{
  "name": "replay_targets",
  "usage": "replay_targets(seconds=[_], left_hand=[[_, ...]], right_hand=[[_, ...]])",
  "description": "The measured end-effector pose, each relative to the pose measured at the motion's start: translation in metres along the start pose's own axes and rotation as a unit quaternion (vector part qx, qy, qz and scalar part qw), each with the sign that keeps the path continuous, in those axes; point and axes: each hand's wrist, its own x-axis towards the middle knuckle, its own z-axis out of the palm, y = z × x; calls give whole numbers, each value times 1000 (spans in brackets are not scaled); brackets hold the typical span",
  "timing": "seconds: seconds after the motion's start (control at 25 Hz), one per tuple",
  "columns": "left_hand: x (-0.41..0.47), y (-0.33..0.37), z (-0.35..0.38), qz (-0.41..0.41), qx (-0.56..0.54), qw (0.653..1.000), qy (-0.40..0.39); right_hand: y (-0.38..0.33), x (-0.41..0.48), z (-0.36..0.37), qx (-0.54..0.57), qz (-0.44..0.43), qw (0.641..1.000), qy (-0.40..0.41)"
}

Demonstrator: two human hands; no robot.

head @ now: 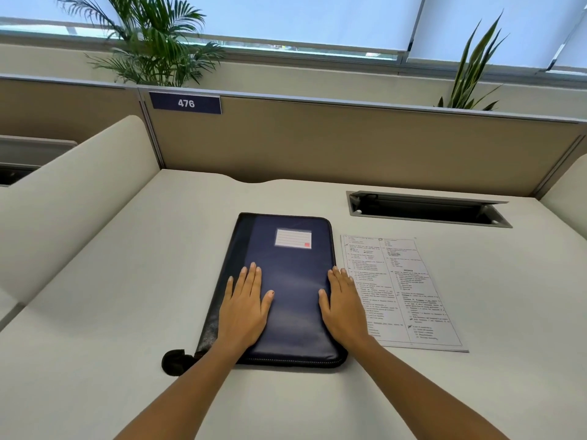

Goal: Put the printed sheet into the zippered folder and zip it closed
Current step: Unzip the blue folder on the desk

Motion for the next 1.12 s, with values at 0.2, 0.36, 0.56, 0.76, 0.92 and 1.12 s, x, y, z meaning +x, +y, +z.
replay_targets(seconds=[0.2,0.36,0.56,0.76,0.92,1.12], left_hand=[[-2,0,3,12,-9,1000,2],[-4,-2,6,21,-3,1000,2],[-3,0,3,18,2,1000,-2],[-4,0,1,12,7,1000,-12],[-5,2,-1,9,9,1000,-20],[-5,1,-1,2,13,999,-34]], right_hand=[[-3,34,-16,23,-20,996,88],[-13,81,-19,51,-22,996,76],[-30,144,-7,-13,-80,996,28],[-43,202,19,-95,-161,982,-19],[-58,250,41,-112,-186,972,-87],[-91,298,63,-43,-220,944,-243]])
